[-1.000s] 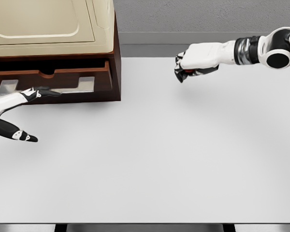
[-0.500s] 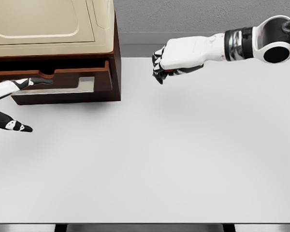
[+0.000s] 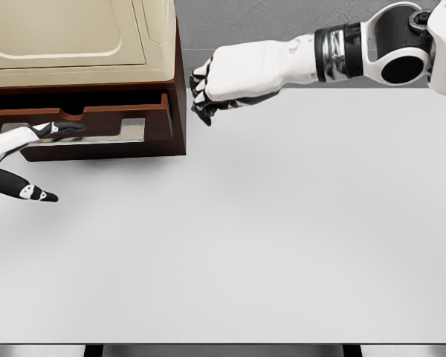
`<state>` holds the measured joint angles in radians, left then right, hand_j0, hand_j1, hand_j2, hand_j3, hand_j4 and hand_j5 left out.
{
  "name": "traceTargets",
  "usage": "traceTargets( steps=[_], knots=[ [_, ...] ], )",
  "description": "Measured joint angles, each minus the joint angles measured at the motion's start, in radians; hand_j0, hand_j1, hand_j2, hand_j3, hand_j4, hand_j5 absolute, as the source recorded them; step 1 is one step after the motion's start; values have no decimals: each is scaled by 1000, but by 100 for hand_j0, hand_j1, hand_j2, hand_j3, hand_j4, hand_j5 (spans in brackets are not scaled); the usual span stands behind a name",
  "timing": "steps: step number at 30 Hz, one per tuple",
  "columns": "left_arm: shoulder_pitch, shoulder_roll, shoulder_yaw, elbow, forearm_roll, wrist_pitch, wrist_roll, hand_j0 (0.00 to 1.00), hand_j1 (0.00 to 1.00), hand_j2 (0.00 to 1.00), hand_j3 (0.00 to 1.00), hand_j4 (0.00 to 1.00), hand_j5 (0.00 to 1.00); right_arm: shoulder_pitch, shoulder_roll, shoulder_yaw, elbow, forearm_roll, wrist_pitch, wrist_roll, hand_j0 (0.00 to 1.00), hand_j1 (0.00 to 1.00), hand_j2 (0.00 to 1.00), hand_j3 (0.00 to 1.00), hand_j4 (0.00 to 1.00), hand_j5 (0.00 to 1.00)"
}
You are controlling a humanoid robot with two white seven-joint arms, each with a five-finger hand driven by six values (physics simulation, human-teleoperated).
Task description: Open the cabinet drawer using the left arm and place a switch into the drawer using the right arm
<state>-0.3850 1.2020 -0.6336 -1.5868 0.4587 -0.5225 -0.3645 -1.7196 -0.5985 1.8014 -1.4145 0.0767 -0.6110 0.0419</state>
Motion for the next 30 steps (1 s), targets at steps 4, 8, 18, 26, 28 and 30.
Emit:
traceTargets(
  steps=[4, 8, 18, 26, 28, 30],
  knots=[
    [0, -9, -1, 4, -2, 5, -2, 100, 100, 100, 100, 100, 100, -14, 6, -13, -37, -1, 0, 1, 42, 42, 42, 42, 42, 42],
    [0, -13, -3, 9, 0, 13, -4, 100, 100, 100, 100, 100, 100, -21, 12, -24, -59, -9, 0, 1, 42, 42, 42, 42, 42, 42],
    [18, 1, -9, -6, 59, 23, 3, 100, 100, 100, 100, 100, 100, -43, 55, -42, -65, -41, 1, 2, 42, 42, 42, 42, 42, 42],
    [20, 44, -7, -49, 27, 26, -31, 100, 100, 100, 100, 100, 100, -61, 80, -51, -56, -69, 0, 5, 42, 42, 42, 42, 42, 42],
    [20, 52, -6, -56, 17, 26, -40, 100, 100, 100, 100, 100, 100, -61, 98, -51, -43, -74, 0, 7, 42, 42, 42, 42, 42, 42],
    [20, 59, -7, -65, 8, 23, -45, 100, 100, 100, 100, 100, 100, -64, 116, -51, -25, -77, 0, 9, 42, 42, 42, 42, 42, 42]
  ],
)
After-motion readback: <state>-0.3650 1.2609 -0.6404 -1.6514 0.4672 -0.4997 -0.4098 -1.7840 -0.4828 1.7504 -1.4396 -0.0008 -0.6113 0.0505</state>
